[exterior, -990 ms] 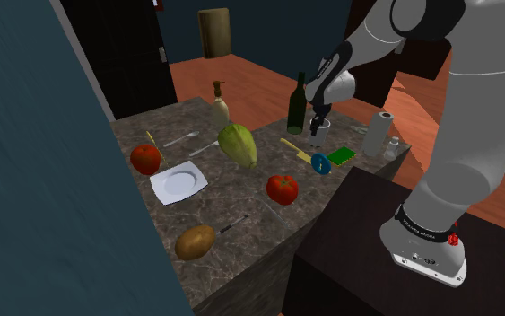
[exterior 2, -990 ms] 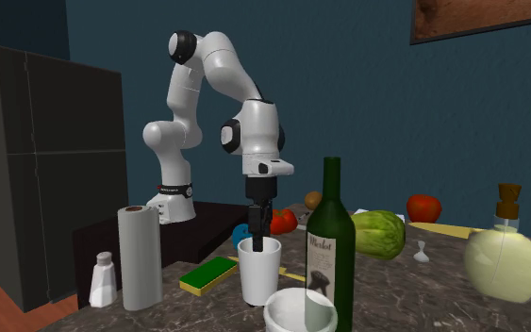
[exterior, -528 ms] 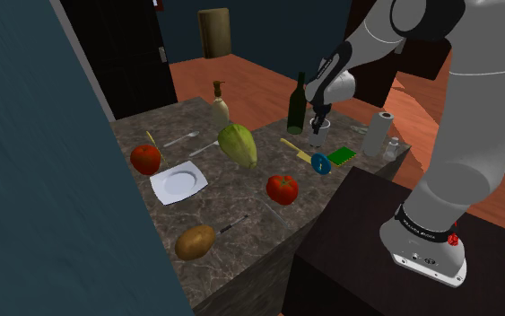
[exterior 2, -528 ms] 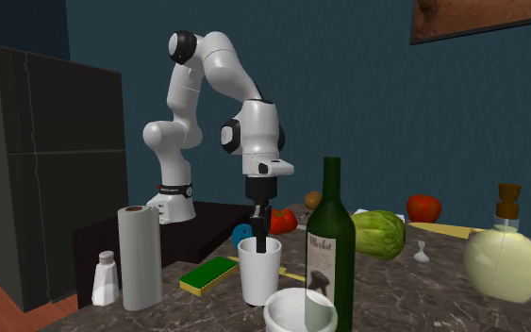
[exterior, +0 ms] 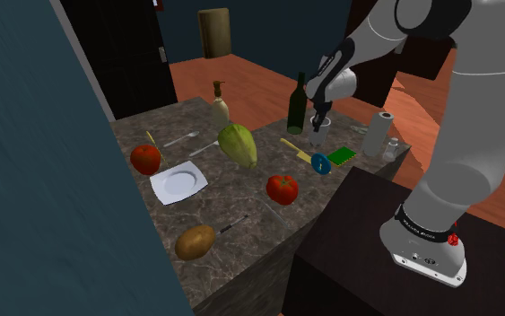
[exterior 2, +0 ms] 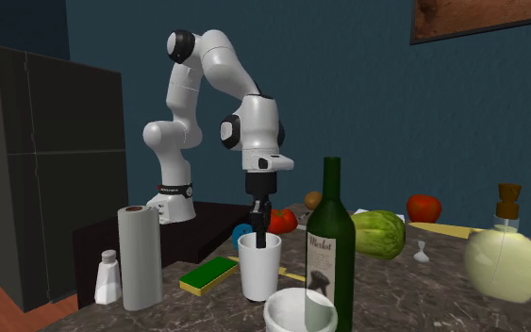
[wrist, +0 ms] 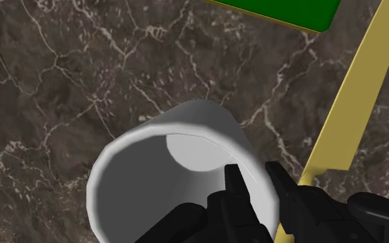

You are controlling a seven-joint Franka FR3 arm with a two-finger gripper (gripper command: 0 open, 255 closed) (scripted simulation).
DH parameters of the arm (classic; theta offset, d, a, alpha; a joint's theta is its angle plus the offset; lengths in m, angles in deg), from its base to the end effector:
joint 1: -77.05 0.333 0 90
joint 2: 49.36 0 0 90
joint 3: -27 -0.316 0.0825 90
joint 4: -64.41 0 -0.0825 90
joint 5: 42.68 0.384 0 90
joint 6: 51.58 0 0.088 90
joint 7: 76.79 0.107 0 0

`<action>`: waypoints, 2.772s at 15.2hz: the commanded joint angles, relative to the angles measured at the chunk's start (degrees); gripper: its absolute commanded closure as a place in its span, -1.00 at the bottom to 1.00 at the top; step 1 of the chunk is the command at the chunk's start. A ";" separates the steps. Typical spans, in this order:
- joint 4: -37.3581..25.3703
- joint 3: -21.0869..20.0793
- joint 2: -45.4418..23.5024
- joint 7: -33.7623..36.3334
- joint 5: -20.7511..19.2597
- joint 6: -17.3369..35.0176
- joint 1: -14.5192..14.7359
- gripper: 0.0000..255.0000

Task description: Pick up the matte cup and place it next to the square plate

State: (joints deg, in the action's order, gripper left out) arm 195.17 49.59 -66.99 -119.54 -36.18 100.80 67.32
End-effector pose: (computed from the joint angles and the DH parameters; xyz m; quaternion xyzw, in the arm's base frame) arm 0.4564 -0.2950 0.2378 0.9970 0.0530 0.0210 0.0529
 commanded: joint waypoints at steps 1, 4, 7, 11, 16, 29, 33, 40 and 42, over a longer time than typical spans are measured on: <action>-0.05 0.57 1.31 0.64 -0.91 -1.27 0.48 1.00; -0.18 1.36 3.35 1.55 -2.34 -3.30 1.08 1.00; -0.43 2.01 5.33 2.42 -3.73 -5.38 1.58 1.00; -0.95 2.66 7.86 3.50 -5.46 -8.22 2.09 1.00; -1.90 3.17 10.82 4.68 -7.38 -11.87 2.53 1.00; -5.87 3.43 17.19 6.73 -10.88 -21.65 3.09 1.00; -7.51 3.33 18.72 7.09 -11.56 -24.70 3.18 1.00; -4.04 -0.59 23.07 15.65 -14.24 -25.92 6.36 1.00; -2.86 -2.28 24.19 18.89 -14.83 -26.10 7.56 1.00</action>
State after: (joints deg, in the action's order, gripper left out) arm 192.04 48.16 -43.41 -102.36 -50.71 75.14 74.27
